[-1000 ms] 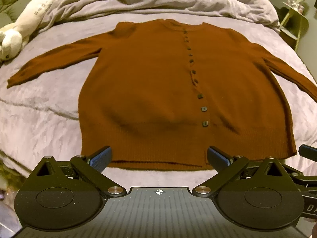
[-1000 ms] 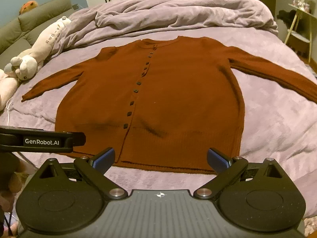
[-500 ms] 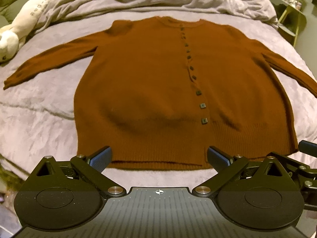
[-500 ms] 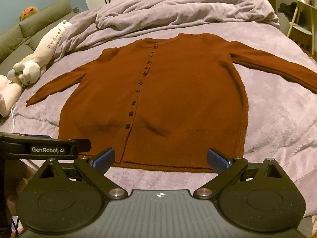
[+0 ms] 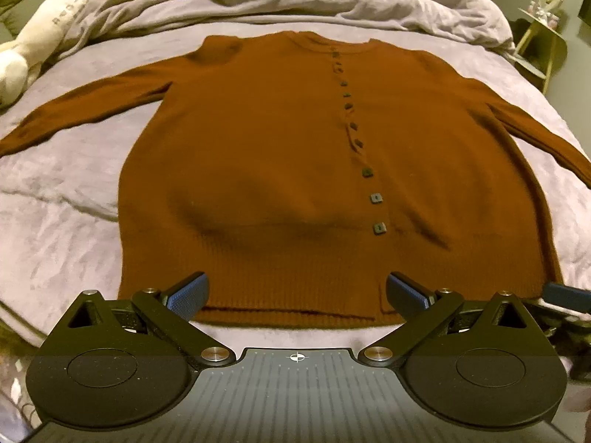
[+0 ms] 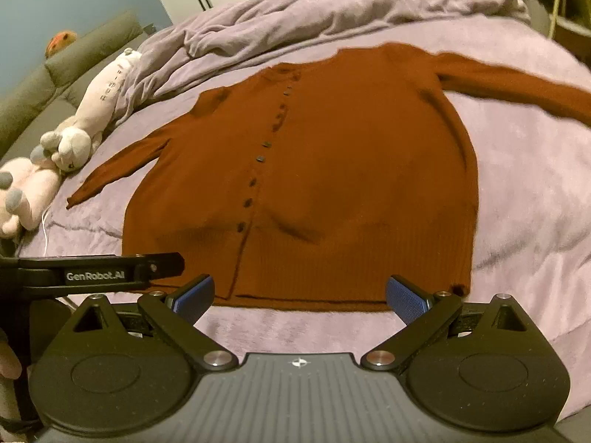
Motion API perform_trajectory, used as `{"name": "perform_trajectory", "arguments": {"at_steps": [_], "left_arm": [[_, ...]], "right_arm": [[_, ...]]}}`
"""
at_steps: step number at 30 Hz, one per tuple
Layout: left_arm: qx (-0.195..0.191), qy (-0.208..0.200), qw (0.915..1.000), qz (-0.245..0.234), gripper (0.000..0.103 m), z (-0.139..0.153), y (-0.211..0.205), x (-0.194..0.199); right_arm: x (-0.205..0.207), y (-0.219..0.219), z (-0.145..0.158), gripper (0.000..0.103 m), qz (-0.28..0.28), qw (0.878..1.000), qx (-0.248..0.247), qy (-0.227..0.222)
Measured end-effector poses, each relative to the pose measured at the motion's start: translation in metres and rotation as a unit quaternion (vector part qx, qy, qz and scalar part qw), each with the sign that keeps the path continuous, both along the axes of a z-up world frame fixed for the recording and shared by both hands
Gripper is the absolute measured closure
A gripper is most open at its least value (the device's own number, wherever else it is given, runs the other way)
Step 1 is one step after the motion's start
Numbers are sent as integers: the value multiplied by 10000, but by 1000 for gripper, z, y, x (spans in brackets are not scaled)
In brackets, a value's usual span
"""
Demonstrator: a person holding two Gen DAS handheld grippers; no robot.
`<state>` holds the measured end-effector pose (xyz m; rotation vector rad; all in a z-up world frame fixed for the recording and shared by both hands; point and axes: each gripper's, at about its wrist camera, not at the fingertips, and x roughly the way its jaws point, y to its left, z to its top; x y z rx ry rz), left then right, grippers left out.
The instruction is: Fold small clothes
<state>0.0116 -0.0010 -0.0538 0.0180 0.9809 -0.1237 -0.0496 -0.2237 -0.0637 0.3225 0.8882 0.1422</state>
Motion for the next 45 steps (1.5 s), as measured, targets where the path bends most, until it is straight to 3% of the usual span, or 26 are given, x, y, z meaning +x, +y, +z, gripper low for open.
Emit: {"name": "perform_trajectory", "arguments": {"at_steps": [3,7,9,11,13,15,18,21,23,24,25,28,30,33,36,38,41,45], "left_arm": [[126,-150,9998,57,0,-3,-3,13],[32,-298,9993,215,0,5,-11,44],[-159,-469,9985,236,0,8,-16,60],[-277,-519,9978,304,0,8,-22,75],[-390,-547,9972,316,0,7,-28,86],[-387,-603,9971,238,0,6,-34,92],[-65,-681,9976,75,0,3,-47,103],[100,-699,9975,-66,0,0,-55,109],[105,-658,9977,-121,0,-2,-57,113],[104,-643,9978,-145,0,-3,-57,114],[109,-626,9978,-168,0,-3,-57,117],[120,-618,9978,-214,0,-2,-53,123],[9,-642,9976,-253,0,1,-49,129],[-268,-763,9964,-270,0,12,-45,140],[-606,-846,9938,-388,0,23,-48,153],[-876,-828,9911,-564,0,28,-52,162],[-1150,-640,9884,-758,0,25,-59,178],[-1656,-129,9817,-929,0,6,-78,211]], "right_arm": [[7,-43,-7,4,-444,9985,303,-63],[21,-142,1,7,-1939,9787,475,-477],[25,-201,4,17,-2786,9552,686,-720],[28,-252,3,40,-3446,9297,933,-908],[30,-300,-4,56,-4159,8980,1106,-922],[30,-332,-13,59,-4681,8713,1211,-844],[33,-362,-32,60,-5005,8504,1466,-699],[39,-375,-44,62,-5099,8410,1632,-782],[44,-376,-48,71,-5158,8387,1560,-784],[48,-377,-48,77,-5177,8386,1492,-799],[51,-378,-46,95,-5145,8422,1407,-789],[83,-364,-13,97,-4807,8734,402,-676],[106,-321,24,98,-4018,9078,-354,-1152],[143,-243,68,97,-2624,9441,-894,-1782],[174,-156,82,93,-997,9672,-1073,-2075],[186,-117,75,67,-338,9758,-976,-1925],[188,-94,51,66,-239,9829,-878,-1601],[179,-107,14,65,-772,9899,-620,-1014]]}}
